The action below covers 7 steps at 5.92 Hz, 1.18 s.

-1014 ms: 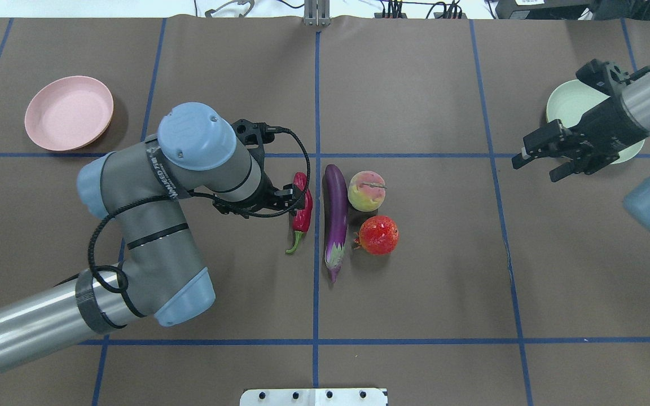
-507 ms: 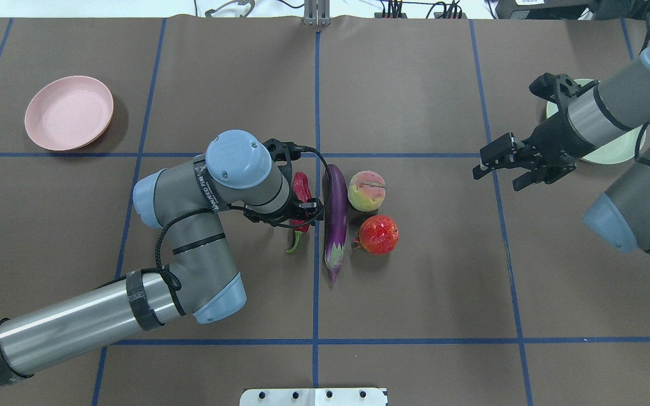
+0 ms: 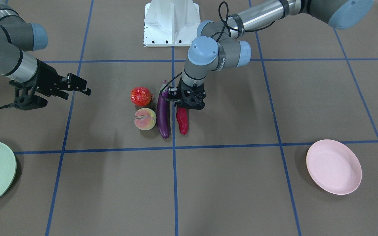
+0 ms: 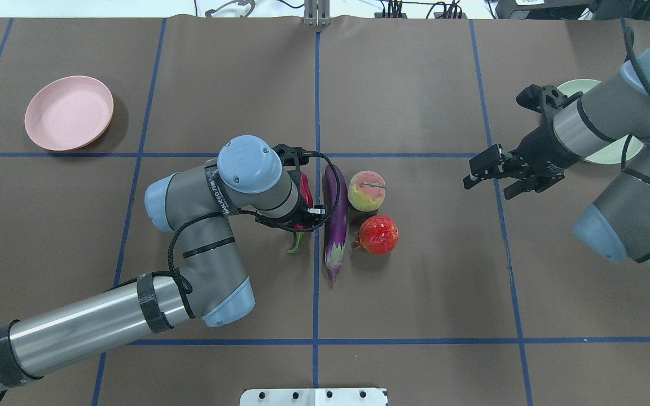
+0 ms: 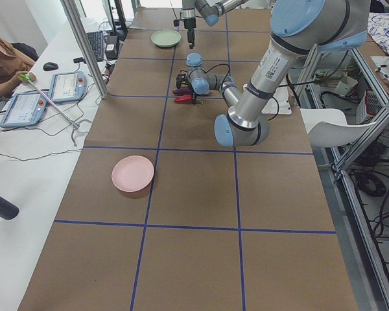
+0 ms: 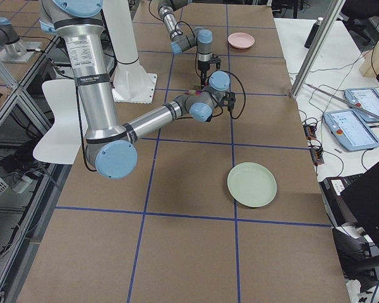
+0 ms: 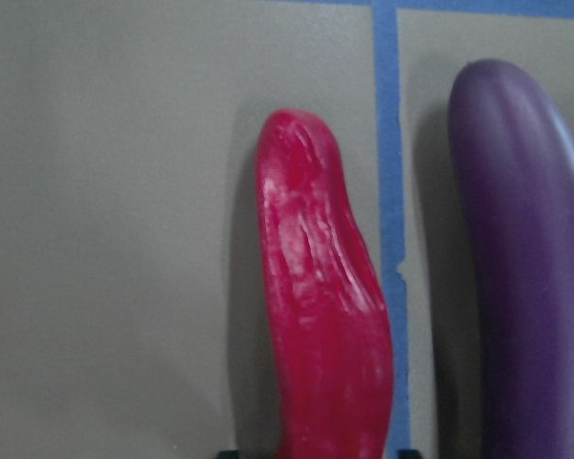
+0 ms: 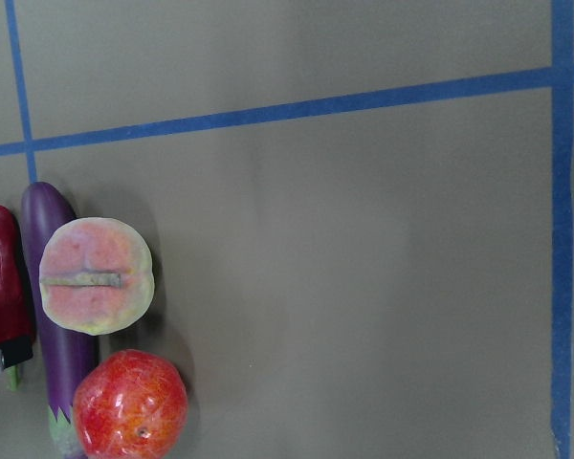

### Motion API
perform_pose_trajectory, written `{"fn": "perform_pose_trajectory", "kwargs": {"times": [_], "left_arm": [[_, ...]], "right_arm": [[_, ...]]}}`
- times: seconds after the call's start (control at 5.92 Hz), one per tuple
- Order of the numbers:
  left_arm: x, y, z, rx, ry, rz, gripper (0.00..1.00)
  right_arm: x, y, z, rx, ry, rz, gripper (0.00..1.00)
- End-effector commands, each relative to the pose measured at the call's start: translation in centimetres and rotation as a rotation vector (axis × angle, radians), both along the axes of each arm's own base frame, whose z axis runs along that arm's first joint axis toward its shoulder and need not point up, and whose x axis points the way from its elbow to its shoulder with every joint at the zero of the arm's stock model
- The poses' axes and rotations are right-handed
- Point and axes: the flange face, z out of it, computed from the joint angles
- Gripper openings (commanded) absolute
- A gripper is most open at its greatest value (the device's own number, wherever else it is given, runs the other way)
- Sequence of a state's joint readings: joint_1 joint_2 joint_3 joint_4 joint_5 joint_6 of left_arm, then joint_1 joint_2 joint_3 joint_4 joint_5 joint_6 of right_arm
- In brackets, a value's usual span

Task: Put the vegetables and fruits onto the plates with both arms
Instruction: 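Reach the left gripper to the red chili pepper while the right gripper approaches the pomegranate, then carry the chili to the pink plate while the right gripper descends to the pomegranate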

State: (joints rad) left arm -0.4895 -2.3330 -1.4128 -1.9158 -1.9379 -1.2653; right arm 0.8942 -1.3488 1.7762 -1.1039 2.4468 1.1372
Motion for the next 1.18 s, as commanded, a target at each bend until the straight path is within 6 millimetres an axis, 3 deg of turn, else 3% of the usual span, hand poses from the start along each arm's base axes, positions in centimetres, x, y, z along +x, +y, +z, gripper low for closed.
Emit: {"fn": "perform_pose_trajectory", "kwargs": {"times": [0.0,0.17,0.34,0.51,0.68,0.85,1.01], "left_arm": [[-1.8,-1.2,-2.2,-0.071,0.081,-0.087,0.0],[-7.3,-3.8,-0.7,-0.091,0.101,-0.132,0.0],[-14.3,-5.7,4.4,-0.131,0.089,-0.161,0.0],[-19.8,-7.8,8.3,-0.187,0.072,-0.202,0.0],[-26.9,-11.6,14.0,-0.272,0.021,-0.299,0.0],[-34.1,-17.0,21.5,-0.36,-0.04,-0.375,0.0],[-39.2,-20.0,27.3,-0.355,-0.101,-0.367,0.0]], "right_arm": [[-2.5,0.2,-2.2,-0.011,0.004,0.03,1.0],[-5.5,0.8,-3.5,-0.009,0.024,0.065,1.0],[-8.0,1.9,-4.2,0.018,0.04,0.079,1.0],[-9.5,2.5,-5.5,-0.01,0.036,0.105,1.0],[-11.4,3.5,-6.4,-0.042,0.038,0.131,1.0],[-13.9,4.7,-8.3,-0.038,0.032,0.161,1.0],[-15.4,5.8,-8.7,-0.055,0.036,0.18,1.0]]}}
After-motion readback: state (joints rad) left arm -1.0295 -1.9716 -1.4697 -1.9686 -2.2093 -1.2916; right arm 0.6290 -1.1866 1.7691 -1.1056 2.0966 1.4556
